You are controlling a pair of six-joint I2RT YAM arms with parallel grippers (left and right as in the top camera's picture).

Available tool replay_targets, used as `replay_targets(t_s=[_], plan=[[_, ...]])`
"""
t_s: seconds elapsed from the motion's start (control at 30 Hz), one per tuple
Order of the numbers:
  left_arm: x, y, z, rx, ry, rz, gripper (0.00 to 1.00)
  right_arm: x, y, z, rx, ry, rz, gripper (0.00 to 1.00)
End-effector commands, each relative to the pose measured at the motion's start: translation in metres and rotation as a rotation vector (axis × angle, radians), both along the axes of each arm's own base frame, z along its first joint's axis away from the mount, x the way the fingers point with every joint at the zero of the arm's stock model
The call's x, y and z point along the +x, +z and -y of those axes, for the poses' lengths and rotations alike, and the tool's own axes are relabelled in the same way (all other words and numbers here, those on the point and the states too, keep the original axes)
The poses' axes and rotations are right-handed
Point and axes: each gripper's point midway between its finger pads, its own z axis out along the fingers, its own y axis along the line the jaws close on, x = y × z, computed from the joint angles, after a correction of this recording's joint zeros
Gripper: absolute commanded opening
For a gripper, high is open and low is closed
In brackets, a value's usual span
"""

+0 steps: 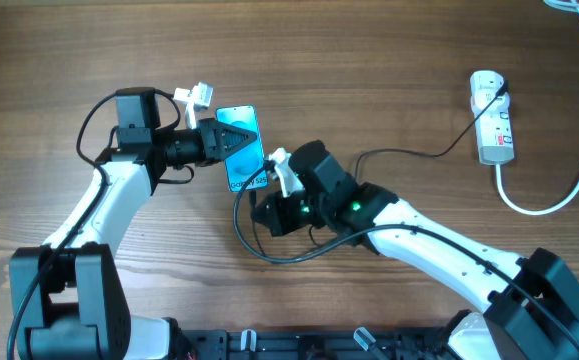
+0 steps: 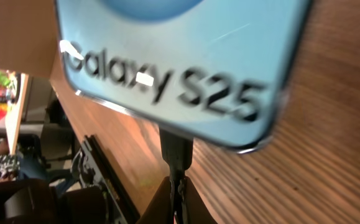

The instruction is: Plug charger to phone and switch on socket

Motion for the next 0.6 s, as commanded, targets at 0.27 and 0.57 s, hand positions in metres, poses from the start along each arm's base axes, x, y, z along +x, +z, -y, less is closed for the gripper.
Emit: replay_targets(t_s=[0.27, 0.57], plan=[[-0.004, 0.005, 0.004, -0.015, -0.045, 0.053, 0.04, -0.031, -0.004, 0.001, 0.001, 0.131, -0.094, 0.04], [-0.004, 0.005, 0.005, -0.015, -0.045, 0.053, 0.04, -0.025, 0.008, 0.001, -0.039, 0.16, -0.04, 0.05]])
